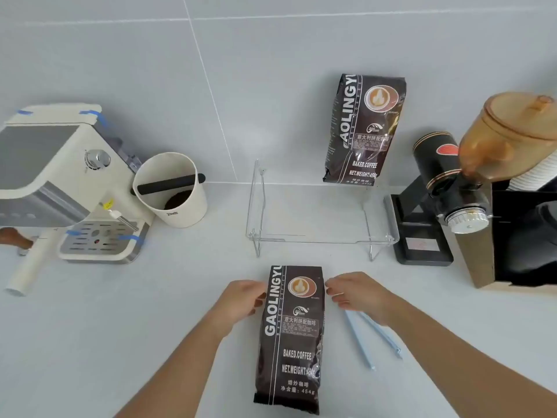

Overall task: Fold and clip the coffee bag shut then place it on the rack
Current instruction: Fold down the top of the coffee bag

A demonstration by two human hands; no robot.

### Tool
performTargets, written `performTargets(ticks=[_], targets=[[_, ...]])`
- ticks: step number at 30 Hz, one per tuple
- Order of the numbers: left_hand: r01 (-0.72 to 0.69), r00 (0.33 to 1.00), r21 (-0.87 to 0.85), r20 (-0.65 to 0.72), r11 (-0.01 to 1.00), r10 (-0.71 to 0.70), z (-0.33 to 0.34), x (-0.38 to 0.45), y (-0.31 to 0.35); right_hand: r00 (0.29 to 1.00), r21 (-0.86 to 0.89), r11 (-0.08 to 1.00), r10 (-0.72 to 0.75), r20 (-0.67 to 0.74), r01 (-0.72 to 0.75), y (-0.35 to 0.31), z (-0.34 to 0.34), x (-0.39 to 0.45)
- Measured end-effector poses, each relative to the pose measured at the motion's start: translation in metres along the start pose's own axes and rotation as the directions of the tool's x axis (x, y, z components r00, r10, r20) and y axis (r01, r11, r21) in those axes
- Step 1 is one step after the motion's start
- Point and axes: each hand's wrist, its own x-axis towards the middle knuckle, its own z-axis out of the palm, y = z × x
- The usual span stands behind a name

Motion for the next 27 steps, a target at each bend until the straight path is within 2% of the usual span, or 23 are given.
performTargets(ticks=[6, 10, 14, 19, 27], targets=[[0.035, 0.999, -0.189, 0.010, 0.981, -0.034, 0.013, 0.001, 0.012, 1.000, 0.090, 0.996, -0.009, -0.029, 0.012, 0.000, 0.016, 0.007], [0.058, 0.998, -0.211, 0.016, 0.976, -0.056, 0.016, 0.001, 0.015, 0.996, 0.125, 0.992, -0.016, -0.090, 0.027, -0.004, 0.019, 0.005], [0.068, 0.997, -0.257, -0.012, 0.964, -0.073, 0.020, -0.004, 0.016, 0.996, 0.168, 0.984, -0.043, -0.072, 0.054, -0.008, 0.027, -0.001], [-0.030, 0.999, -0.322, -0.046, 0.946, 0.016, 0.018, -0.020, 0.019, 0.982, 0.229, 0.958, -0.152, -0.112, 0.174, -0.012, 0.039, -0.019], [-0.222, 0.972, -0.360, -0.157, 0.906, 0.176, 0.015, -0.059, 0.023, 0.940, 0.210, 0.923, -0.286, -0.184, 0.322, -0.014, 0.055, -0.060]])
